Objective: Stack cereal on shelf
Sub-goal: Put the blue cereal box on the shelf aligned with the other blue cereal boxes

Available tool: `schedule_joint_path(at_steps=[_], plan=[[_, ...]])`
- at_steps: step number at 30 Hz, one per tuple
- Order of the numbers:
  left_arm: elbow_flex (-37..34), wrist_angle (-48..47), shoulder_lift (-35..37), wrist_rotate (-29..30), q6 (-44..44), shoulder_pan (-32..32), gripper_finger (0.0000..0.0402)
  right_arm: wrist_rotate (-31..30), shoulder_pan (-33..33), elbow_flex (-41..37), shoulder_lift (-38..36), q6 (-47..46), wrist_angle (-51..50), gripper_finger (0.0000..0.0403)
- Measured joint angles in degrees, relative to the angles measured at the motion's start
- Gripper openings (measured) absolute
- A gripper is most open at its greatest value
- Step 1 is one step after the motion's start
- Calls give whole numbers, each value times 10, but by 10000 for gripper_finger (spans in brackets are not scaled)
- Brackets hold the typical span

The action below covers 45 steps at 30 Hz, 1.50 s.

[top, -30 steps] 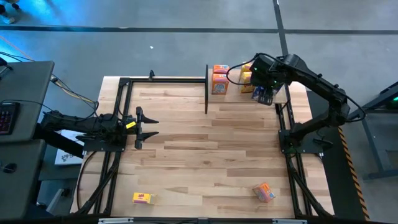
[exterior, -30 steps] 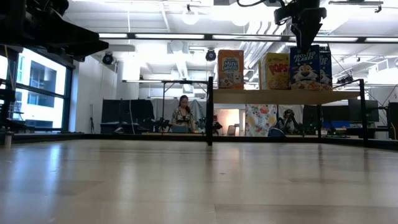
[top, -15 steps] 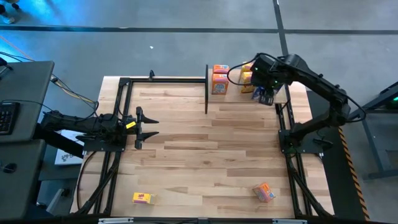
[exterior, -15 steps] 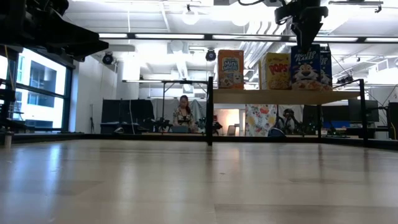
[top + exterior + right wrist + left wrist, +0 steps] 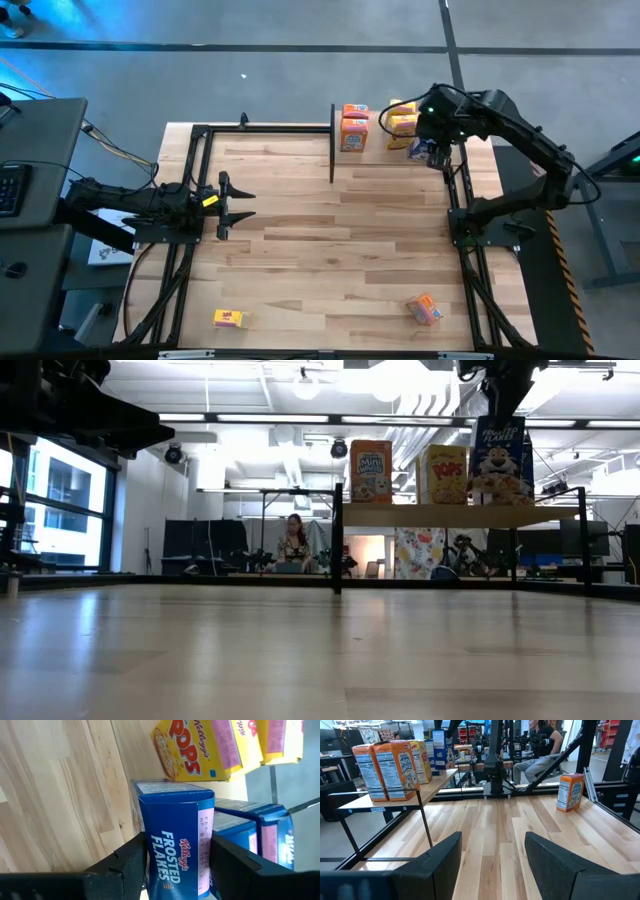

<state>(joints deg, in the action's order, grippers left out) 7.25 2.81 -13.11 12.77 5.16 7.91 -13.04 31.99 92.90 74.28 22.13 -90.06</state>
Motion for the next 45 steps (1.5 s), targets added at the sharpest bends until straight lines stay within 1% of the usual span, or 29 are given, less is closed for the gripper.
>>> schedule_joint_path(at_steps=[5,11,18,26,39,45], plan=[[0,0,0,0,0,0,207,0,0,-2,-19,-2,2,186],[0,0,0,0,0,0,207,5,0,-76,-69,-6,-1,186],[0,0,0,0,0,0,207,-4,0,-81,-98,5,0,186],[0,0,0,0,0,0,207,-30,0,-81,-85,49,1,186],[0,0,0,0,0,0,207,-28,36,-81,-75,111,1,186],[0,0,0,0,0,0,207,-23,49,-94,-75,133,0,186]])
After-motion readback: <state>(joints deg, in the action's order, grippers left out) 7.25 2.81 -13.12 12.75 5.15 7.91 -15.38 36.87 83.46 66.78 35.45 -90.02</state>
